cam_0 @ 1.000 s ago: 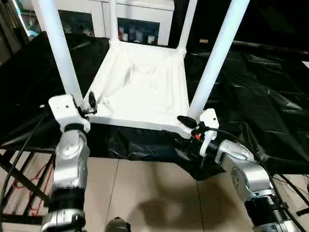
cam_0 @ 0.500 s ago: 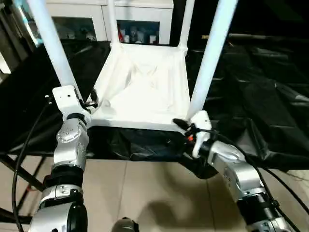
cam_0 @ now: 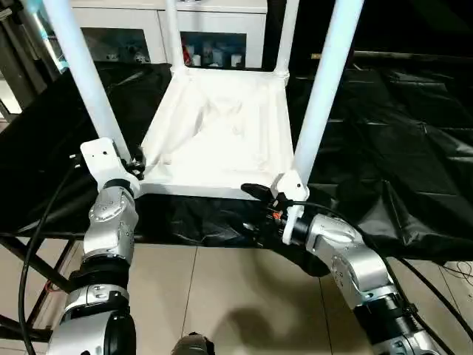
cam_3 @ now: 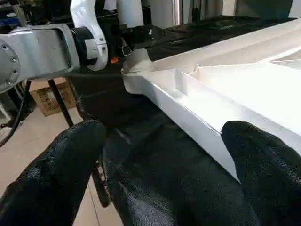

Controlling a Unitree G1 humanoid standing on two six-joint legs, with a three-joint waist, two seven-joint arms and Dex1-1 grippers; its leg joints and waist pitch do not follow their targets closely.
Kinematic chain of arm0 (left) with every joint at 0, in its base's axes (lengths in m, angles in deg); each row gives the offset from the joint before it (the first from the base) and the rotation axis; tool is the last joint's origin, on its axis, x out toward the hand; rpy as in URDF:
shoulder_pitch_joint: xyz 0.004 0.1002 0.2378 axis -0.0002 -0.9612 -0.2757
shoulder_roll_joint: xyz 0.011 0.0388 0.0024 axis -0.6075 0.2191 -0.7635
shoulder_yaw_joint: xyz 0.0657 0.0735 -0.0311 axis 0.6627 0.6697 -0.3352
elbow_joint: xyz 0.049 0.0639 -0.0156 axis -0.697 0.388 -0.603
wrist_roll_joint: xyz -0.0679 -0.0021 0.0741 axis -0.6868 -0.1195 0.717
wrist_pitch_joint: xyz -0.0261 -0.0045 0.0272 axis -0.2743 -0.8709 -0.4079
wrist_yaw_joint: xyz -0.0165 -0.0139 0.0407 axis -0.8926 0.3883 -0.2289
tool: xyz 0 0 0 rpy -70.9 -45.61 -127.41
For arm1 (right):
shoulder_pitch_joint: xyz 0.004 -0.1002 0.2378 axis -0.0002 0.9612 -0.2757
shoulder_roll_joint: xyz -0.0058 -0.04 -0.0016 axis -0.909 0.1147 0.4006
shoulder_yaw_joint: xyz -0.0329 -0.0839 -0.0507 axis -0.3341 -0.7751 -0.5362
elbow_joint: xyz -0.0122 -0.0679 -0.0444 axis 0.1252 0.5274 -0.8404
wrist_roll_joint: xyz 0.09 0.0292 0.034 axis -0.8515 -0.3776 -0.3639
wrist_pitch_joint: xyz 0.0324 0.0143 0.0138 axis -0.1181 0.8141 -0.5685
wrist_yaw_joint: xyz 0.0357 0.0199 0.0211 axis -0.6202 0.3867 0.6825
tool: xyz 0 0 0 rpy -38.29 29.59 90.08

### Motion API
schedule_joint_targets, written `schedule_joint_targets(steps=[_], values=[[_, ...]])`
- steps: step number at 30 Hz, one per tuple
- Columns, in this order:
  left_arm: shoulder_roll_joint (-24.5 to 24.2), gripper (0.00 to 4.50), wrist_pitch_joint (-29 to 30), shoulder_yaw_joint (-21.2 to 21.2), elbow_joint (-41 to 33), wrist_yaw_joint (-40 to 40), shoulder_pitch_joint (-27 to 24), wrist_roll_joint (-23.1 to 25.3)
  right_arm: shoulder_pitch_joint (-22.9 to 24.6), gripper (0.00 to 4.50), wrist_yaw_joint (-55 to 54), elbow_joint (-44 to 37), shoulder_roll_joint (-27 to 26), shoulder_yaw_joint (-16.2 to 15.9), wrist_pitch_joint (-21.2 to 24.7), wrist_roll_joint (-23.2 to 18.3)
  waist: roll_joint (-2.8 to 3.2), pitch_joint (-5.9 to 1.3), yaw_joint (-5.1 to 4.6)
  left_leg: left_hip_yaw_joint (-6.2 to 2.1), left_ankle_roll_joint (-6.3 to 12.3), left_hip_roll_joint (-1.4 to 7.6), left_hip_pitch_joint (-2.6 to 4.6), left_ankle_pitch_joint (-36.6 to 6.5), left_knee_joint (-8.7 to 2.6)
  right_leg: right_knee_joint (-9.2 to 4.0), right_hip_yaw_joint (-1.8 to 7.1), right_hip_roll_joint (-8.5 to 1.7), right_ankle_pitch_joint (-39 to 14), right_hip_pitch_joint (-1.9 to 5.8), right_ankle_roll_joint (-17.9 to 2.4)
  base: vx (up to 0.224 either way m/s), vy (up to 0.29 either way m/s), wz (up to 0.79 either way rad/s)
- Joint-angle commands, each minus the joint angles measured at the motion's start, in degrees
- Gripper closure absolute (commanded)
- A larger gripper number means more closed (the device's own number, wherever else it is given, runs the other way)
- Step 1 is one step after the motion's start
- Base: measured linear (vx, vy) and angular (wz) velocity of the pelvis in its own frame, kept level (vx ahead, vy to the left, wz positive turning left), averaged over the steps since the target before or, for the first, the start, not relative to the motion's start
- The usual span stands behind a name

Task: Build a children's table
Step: Flip table

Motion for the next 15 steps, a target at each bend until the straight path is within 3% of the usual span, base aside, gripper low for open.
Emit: schedule_joint_targets(steps=[1,5,9,11,13,15], values=[[0.54,1.62,1.57,0.6,0.51,-0.05,-0.05,-0.45,-0.85,0.0,0.13,-0.15,0.19,0.09,-0.48,-0.19,0.13,-4.27,-0.23,-1.69,-3.56,2.79,2.74,-16.88,-4.83,-3.87,1.4,-4.54,0.22,-0.23,-8.47,0.0,0.0,0.0],[0.88,1.99,1.74,0.59,0.59,-0.19,-0.22,-0.75,-0.54,0.0,0.11,-0.36,0.1,0.03,-0.48,0.0,0.17,-4.32,-0.1,-1.63,-3.58,2.73,2.68,-16.51,-4.71,-3.9,1.47,-4.57,0.62,-0.3,-8.19,0.0,0.0,0.0],[1.93,2.2,2.72,0.7,-0.3,0.24,-0.68,-1.54,0.05,0.0,0.16,-1.13,0.59,0.07,-0.01,0.18,0.1,-4.7,0.23,-1.5,-2.57,2.63,2.41,-11.92,-4.08,-3.13,1.24,-4.26,8.18,-0.15,-7.98,0.0,0.0,0.0],[2.28,2.22,3.14,0.74,-0.61,0.49,-0.8,-1.85,0.14,0.0,0.09,-1.3,0.72,0.15,0.12,0.2,0.05,-4.76,0.31,-1.39,-2.15,2.56,2.35,-11.01,-3.85,-3.06,1.26,-4.26,9.32,-0.16,-8.0,0.0,0.0,0.0],[3.3,2.24,4.21,0.27,-1.26,0.91,-1.0,-3.22,0.41,0.0,-0.18,-1.7,0.96,0.34,0.34,0.24,-0.15,-4.74,0.39,-1.32,-1.8,2.63,2.41,-10.8,-3.79,-3.1,1.23,-4.27,9.17,-0.19,-8.09,0.0,0.0,0.0],[5.55,2.24,6.35,-1.64,-2.51,1.89,-1.3,-7.29,0.91,0.0,-0.97,-2.36,1.01,0.52,0.62,0.44,0.22,-4.8,0.53,-1.38,-1.81,2.75,2.43,-10.41,-3.73,-2.91,1.17,-4.23,9.32,-0.27,-8.39,0.0,0.0,0.0]])
